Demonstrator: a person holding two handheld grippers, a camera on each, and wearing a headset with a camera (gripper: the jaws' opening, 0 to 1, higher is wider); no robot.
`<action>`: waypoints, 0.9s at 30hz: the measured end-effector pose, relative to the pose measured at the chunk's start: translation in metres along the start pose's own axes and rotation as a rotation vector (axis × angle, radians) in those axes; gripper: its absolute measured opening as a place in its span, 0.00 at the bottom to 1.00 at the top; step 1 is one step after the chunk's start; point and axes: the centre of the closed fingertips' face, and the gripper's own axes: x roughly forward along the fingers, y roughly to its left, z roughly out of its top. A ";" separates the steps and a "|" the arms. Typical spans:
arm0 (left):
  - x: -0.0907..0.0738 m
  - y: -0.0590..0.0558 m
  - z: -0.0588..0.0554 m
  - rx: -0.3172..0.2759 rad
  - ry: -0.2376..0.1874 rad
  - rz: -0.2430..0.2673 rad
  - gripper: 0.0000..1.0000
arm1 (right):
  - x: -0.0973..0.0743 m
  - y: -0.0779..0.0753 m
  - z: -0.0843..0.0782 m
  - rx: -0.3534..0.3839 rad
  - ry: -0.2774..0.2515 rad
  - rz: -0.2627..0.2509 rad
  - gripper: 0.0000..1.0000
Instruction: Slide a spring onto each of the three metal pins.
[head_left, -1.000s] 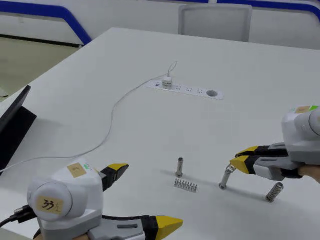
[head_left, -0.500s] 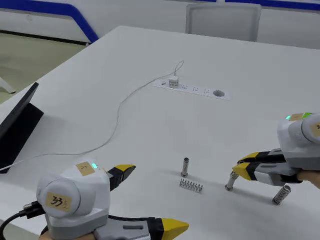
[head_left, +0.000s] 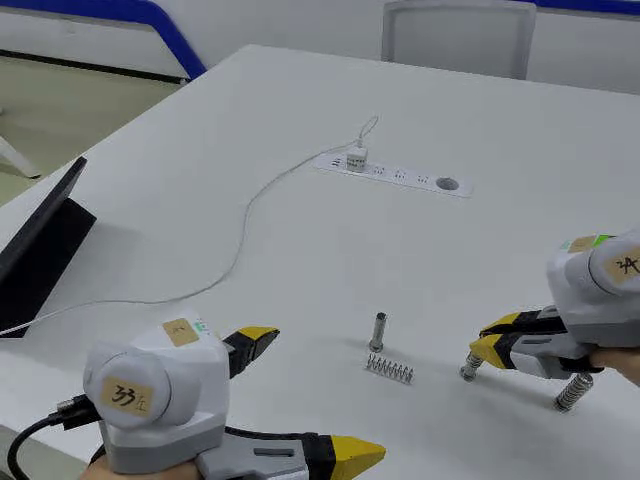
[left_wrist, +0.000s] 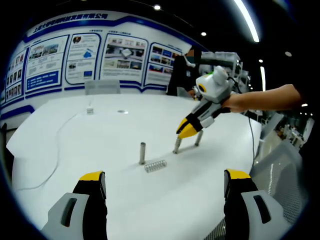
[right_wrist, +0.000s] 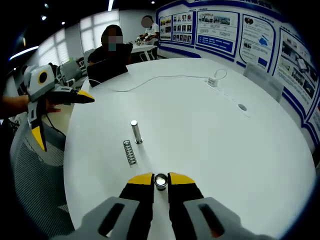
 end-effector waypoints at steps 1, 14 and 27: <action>0.000 0.000 0.000 0.000 0.000 0.000 1.00 | 0.001 0.000 0.000 0.000 0.003 0.002 0.11; 0.000 0.001 -0.001 -0.009 0.004 0.006 1.00 | 0.010 0.001 -0.011 -0.019 0.046 0.011 0.11; 0.001 0.001 -0.002 -0.036 0.001 0.003 1.00 | 0.016 -0.001 -0.014 -0.001 0.055 0.017 0.11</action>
